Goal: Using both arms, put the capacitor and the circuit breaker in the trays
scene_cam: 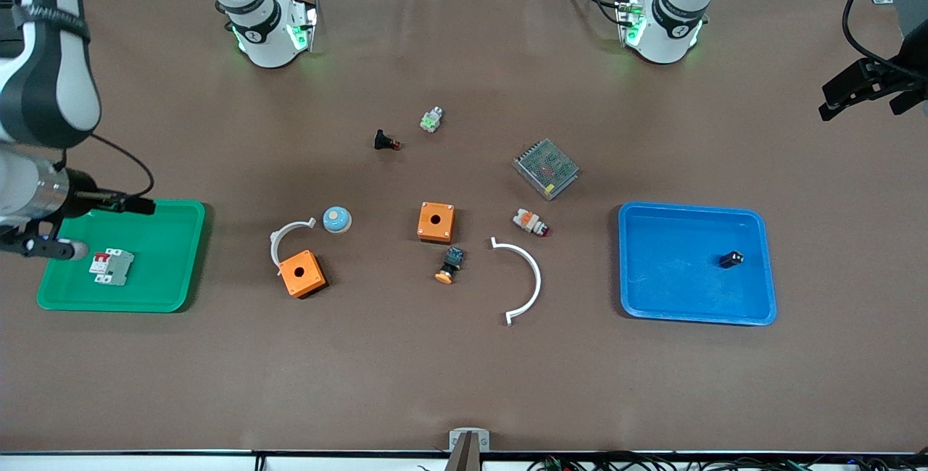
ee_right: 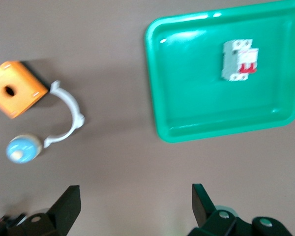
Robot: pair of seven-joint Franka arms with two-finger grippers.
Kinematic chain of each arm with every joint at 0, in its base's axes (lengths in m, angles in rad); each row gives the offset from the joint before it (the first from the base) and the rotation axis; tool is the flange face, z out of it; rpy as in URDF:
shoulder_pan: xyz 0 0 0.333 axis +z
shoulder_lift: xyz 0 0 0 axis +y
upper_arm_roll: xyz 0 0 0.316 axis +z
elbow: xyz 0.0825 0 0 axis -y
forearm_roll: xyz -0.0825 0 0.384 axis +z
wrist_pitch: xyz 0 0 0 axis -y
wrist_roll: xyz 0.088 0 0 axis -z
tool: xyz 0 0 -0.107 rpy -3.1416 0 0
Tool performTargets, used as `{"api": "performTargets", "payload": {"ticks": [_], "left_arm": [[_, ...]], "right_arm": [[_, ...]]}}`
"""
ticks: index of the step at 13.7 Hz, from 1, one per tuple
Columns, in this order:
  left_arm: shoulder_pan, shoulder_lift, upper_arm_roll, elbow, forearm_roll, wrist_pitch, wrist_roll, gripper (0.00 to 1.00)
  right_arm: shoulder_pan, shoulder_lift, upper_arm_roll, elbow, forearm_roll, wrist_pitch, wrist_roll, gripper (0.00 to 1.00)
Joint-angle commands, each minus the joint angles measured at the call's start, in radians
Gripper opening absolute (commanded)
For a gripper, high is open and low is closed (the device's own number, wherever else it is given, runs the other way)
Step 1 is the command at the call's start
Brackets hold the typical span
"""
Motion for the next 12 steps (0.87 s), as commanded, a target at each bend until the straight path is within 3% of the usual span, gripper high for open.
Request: {"api": "performTargets", "payload": {"ticks": [1, 8, 12], "left_arm": [[-0.005, -0.013, 0.008, -0.007, -0.021, -0.010, 0.020, 1.00], [-0.005, -0.019, -0.037, -0.035, -0.034, -0.008, 0.020, 1.00], [-0.004, -0.018, -0.063, -0.030, -0.025, -0.010, -0.010, 1.00]], "right_arm": [[0.001, -0.125, -0.012, -0.091, 0.037, 0.016, 0.005, 1.00], [0.001, -0.271, -0.013, -0.075, 0.039, -0.014, -0.015, 1.00], [-0.002, -0.250, -0.018, 0.069, 0.039, -0.062, -0.001, 1.00]]}}
